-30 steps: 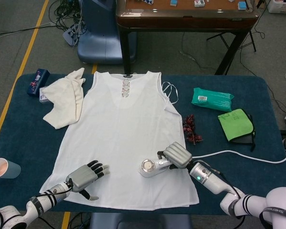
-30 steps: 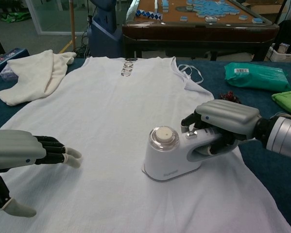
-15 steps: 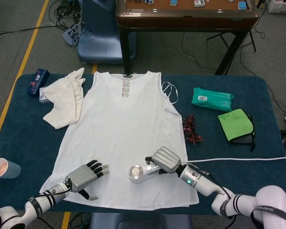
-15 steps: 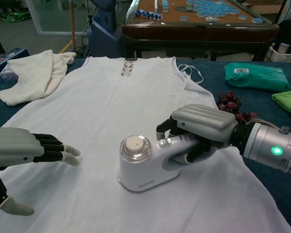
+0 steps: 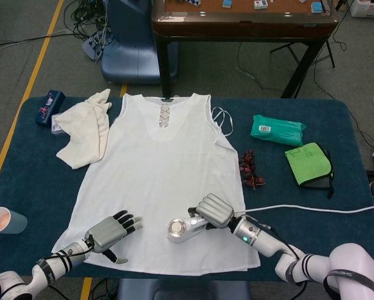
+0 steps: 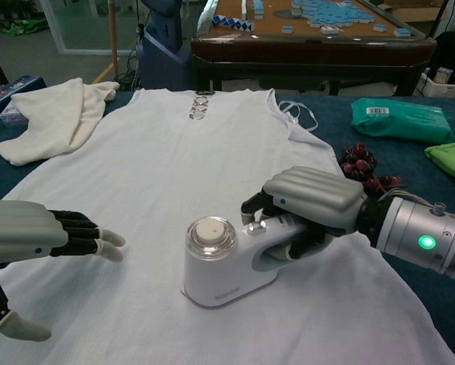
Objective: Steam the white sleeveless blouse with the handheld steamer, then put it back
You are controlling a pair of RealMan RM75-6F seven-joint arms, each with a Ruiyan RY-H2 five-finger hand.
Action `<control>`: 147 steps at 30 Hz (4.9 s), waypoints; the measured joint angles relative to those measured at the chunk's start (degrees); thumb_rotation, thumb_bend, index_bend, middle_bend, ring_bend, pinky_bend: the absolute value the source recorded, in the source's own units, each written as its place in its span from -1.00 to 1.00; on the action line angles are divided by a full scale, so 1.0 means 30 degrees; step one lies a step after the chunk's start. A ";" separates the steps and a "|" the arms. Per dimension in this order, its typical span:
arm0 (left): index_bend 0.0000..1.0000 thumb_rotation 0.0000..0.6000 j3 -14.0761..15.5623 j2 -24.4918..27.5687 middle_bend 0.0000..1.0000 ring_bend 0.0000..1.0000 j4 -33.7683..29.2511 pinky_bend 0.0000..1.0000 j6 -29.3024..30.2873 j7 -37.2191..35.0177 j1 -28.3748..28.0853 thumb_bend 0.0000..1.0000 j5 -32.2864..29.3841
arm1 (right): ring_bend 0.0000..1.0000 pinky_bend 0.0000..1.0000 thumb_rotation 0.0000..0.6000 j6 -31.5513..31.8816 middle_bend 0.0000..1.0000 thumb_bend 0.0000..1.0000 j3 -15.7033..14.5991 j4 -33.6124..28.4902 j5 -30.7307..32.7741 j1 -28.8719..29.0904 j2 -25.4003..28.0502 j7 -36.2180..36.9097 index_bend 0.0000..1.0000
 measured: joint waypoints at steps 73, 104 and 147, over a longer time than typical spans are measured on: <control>-0.91 -0.08 -0.0040 0.0664 -1.00 -1.00 -0.1057 -1.00 0.0206 0.0892 0.0074 -0.72 -0.0205 | 0.70 0.46 1.00 0.1603 0.71 0.25 0.0280 0.1925 0.1415 -0.1607 0.0878 -0.0703 0.83; -0.91 0.16 -0.1251 0.2460 -1.00 -1.00 -0.0603 -1.00 0.6253 -0.2768 0.3607 -0.72 -0.1006 | 0.69 0.46 1.00 0.5913 0.70 0.25 -0.0285 0.0161 0.2533 -0.7024 0.5888 0.0220 0.83; -0.92 0.20 -0.1860 0.3113 -1.00 -1.00 -0.0728 -1.00 0.7817 -0.3945 0.5890 -0.72 -0.1248 | -0.40 -0.26 1.00 0.3620 -0.36 -0.81 0.0641 -0.2568 0.3661 -0.8255 0.7512 0.0176 -0.62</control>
